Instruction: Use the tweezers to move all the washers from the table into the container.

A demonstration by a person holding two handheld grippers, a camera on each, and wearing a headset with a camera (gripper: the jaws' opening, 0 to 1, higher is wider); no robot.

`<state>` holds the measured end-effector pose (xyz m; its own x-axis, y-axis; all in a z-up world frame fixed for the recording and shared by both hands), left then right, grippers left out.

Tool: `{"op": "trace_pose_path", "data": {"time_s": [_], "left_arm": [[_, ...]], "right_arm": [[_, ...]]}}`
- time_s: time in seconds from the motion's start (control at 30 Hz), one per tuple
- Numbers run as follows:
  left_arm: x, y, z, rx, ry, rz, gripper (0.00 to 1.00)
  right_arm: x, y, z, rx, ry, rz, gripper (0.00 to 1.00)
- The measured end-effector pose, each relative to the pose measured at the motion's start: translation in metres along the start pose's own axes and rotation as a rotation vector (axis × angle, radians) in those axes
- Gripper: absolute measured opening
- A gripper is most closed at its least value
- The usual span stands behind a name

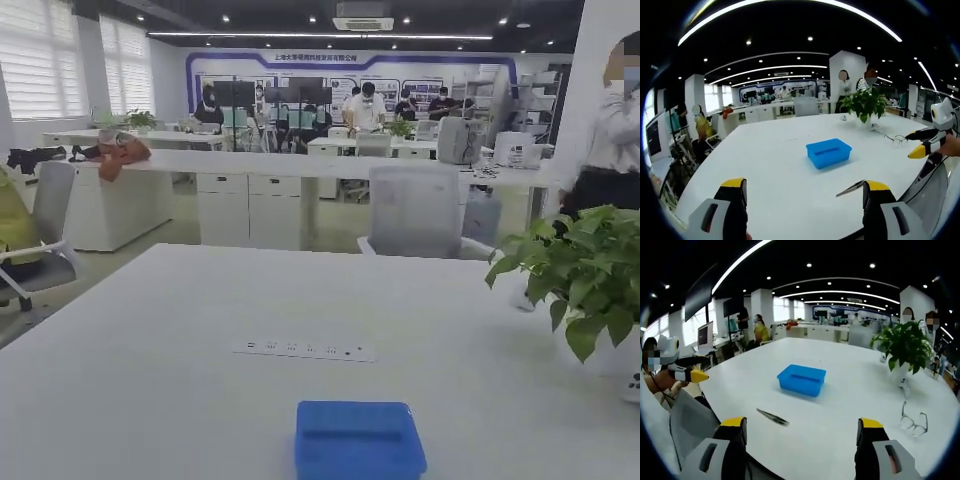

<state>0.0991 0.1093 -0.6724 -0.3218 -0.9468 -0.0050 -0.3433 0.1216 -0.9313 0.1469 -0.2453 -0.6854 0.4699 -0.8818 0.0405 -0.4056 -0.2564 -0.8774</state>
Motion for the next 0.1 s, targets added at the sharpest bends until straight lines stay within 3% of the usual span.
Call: {"op": "trace_pose_path", "data": {"time_s": [0.1], "left_arm": [[0.0008, -0.0010, 0.0004, 0.002, 0.002, -0.001, 0.99]], "right_arm": [[0.0004, -0.0002, -0.0004, -0.002, -0.004, -0.002, 0.90]]}}
Point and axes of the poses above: the centre of the closed fingertips' face, and the gripper's own axes: z roughly forward along the fingers, x roughly to its right, y roughly out of its underside, the point moved 10 cm from there along -z, roughly backward along the fingers, and after that the axes turned 7 degrees about y, right-handed, at the moved point
